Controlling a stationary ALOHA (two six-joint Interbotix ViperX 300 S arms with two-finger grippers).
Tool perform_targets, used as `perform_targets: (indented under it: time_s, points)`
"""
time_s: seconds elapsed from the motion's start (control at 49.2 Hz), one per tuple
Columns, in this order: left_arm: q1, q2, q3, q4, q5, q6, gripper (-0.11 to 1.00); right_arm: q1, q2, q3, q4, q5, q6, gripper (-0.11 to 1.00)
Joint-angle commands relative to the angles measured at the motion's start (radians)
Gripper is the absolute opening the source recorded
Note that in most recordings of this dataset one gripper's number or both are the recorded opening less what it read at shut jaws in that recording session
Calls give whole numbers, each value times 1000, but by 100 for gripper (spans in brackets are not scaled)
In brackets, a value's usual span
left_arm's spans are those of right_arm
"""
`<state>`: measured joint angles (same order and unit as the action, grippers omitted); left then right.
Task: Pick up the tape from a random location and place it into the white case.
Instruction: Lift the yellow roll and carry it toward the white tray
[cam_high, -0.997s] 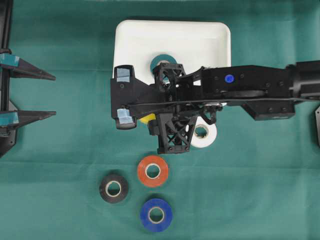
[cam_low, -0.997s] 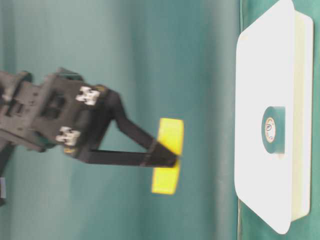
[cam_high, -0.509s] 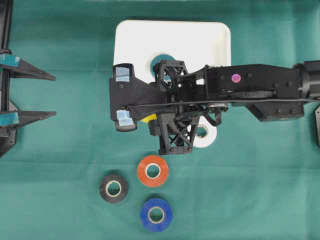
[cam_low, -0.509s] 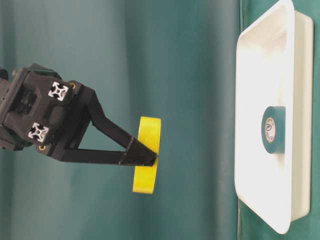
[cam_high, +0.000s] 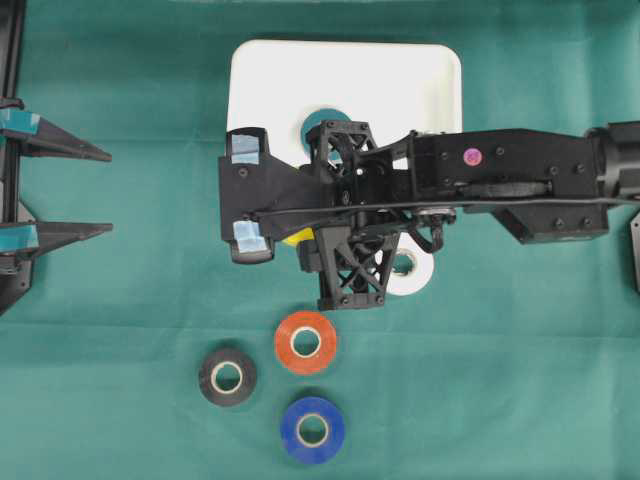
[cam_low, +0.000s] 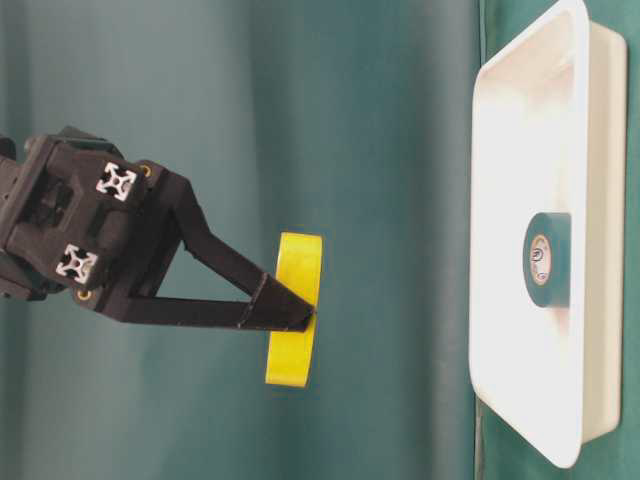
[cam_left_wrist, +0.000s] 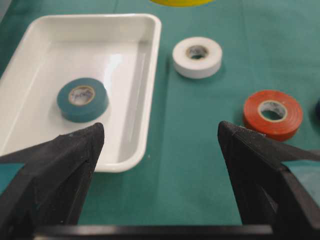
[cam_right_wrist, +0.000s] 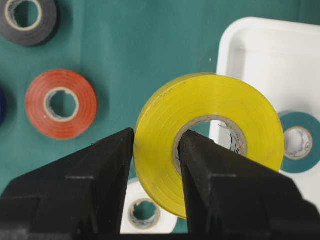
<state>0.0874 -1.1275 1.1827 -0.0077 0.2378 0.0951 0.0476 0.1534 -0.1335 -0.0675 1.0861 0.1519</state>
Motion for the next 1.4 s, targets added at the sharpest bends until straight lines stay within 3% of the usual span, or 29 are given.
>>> perform_targets:
  time_s: [0.0, 0.651, 0.895, 1.383]
  points:
    - [2, 12, -11, -3, -6, -8, 91, 5, -46, -29, -2, -3, 3, 32]
    - [2, 12, -9, -3, 3, -14, 91, 5, -44, -28, -9, -2, 2, 32]
    - [2, 12, -8, -3, 3, -14, 91, -6, -46, -23, -54, -3, 3, 32]
    - [0, 12, -6, -3, 5, -14, 91, -184, -44, -14, -69, -15, -11, 32]
